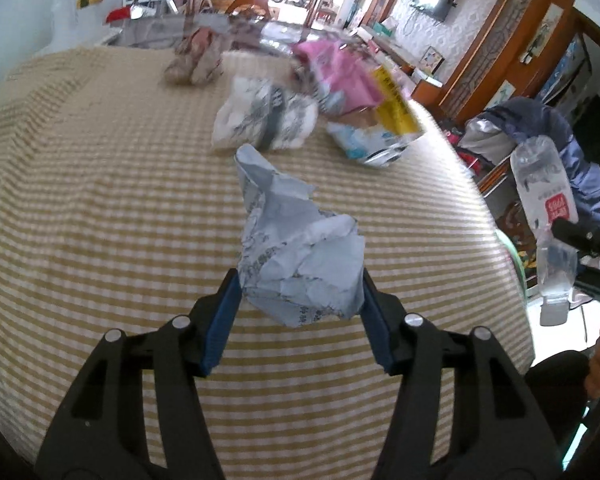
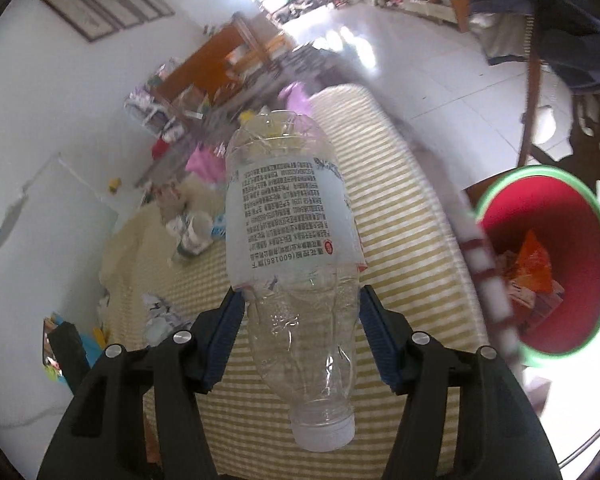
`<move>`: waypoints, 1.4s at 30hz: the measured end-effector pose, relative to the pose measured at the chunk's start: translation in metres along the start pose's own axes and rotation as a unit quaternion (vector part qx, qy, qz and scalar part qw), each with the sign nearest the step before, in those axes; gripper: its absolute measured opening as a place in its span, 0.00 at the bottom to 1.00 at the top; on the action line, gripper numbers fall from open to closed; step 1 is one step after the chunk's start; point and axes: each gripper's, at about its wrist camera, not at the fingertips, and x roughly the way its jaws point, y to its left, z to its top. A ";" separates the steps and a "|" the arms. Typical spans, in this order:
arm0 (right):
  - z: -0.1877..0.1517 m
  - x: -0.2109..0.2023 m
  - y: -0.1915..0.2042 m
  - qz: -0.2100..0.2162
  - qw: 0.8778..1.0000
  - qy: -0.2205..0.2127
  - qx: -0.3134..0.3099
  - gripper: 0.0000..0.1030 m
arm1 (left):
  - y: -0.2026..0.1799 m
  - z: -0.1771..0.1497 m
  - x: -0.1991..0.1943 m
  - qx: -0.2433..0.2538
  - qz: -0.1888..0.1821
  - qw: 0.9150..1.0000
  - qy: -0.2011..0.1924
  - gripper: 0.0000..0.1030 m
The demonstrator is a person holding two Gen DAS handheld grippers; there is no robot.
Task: Collect trash
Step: 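Lift the paper wad with the left tool while the right lifts the water bottle, then carry both items over the red bucket and open both tools to drop them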
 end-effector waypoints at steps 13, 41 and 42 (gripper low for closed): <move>0.000 -0.075 -0.082 -0.005 0.993 -0.092 0.076 0.56 | -0.124 0.020 -0.026 0.098 -0.071 0.992 -0.038 0.54; -0.024 -0.092 -0.187 -0.024 0.972 -0.111 0.207 0.56 | -0.271 0.022 0.053 0.165 -0.195 0.963 0.088 0.56; -0.024 -0.092 -0.190 -0.023 0.970 -0.114 0.213 0.57 | -0.277 0.021 0.055 0.170 -0.200 0.961 0.092 0.61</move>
